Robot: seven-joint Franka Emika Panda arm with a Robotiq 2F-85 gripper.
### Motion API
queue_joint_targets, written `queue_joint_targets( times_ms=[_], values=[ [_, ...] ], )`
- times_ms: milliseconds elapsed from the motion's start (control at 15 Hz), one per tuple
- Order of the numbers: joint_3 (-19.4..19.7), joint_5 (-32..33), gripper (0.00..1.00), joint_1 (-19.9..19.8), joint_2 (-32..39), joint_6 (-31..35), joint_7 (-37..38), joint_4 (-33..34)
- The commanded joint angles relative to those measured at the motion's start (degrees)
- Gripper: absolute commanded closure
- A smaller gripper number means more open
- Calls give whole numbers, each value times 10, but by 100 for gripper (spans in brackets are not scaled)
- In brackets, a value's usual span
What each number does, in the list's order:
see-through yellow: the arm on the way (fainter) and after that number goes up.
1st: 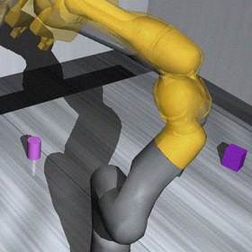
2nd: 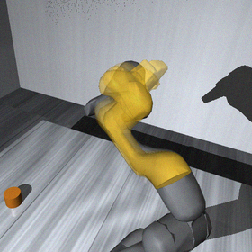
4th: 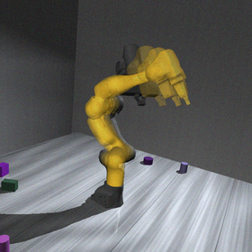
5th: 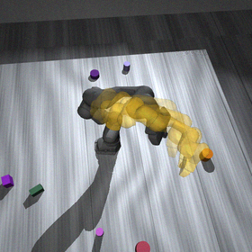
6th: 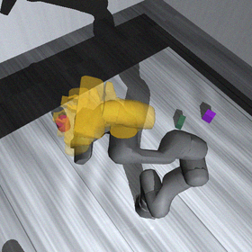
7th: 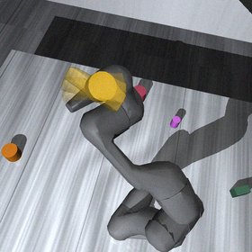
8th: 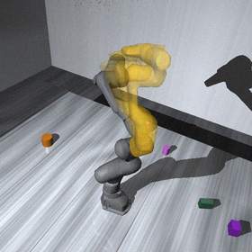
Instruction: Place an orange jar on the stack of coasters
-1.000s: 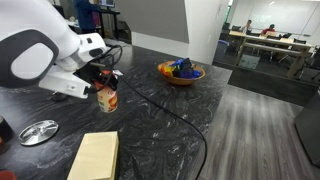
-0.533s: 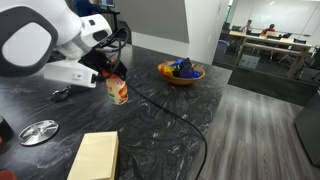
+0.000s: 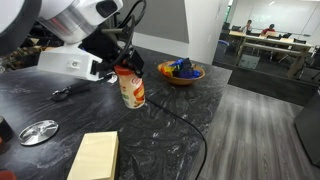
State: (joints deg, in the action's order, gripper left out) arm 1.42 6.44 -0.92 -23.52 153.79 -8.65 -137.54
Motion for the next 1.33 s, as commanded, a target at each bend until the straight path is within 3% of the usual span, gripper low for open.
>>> queue_joint_targets(
  times_ms=[0, 600, 1267],
  values=[
    [7, -3, 46, 2, -43, -46, -5, -26],
    [9, 16, 46, -13, -91, -84, 3, -88],
    [9, 16, 46, -3, -139, -118, -6, -147]
  ],
)
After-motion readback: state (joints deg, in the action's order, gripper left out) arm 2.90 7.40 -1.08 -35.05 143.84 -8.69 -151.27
